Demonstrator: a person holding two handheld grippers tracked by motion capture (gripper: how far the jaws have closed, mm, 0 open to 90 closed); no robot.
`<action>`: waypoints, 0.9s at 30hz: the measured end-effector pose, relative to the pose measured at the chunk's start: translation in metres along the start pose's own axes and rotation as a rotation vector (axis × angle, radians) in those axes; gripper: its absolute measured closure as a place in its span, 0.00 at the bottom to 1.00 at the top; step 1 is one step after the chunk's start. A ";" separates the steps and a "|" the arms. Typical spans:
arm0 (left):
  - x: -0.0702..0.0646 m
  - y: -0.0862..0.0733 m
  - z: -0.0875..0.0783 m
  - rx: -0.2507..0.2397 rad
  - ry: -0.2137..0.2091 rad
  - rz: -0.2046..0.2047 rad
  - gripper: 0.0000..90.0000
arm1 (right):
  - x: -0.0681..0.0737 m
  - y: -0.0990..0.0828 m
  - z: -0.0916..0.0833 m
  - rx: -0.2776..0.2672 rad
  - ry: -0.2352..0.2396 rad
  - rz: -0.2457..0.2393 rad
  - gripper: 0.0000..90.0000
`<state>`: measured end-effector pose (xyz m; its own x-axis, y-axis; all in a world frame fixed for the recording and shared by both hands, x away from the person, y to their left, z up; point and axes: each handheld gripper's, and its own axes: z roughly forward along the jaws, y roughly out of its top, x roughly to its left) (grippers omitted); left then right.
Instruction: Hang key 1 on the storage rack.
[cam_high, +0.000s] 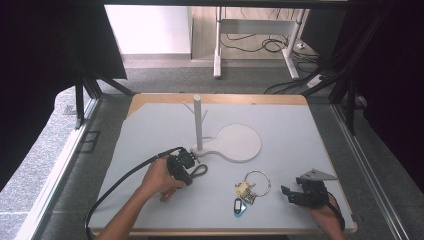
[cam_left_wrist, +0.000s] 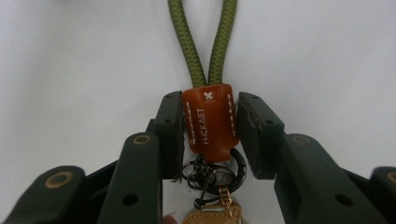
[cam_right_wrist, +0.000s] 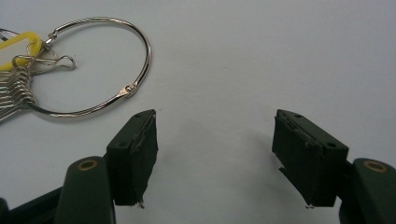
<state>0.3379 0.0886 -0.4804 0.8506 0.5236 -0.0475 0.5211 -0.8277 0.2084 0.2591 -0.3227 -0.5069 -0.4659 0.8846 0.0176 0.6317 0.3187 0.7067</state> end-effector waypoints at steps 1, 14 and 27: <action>0.000 0.000 0.000 -0.001 -0.001 0.000 0.71 | 0.000 0.000 0.000 0.000 -0.001 0.002 0.35; 0.003 -0.004 -0.017 -0.070 -0.032 -0.004 0.74 | -0.004 -0.001 -0.003 -0.012 -0.009 0.012 0.35; 0.009 -0.018 -0.063 -0.239 -0.058 -0.038 0.74 | -0.004 -0.001 -0.003 -0.012 -0.012 0.015 0.35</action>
<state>0.3315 0.1210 -0.4232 0.8367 0.5356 -0.1145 0.5277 -0.7322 0.4306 0.2586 -0.3274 -0.5051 -0.4494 0.8931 0.0197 0.6308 0.3016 0.7149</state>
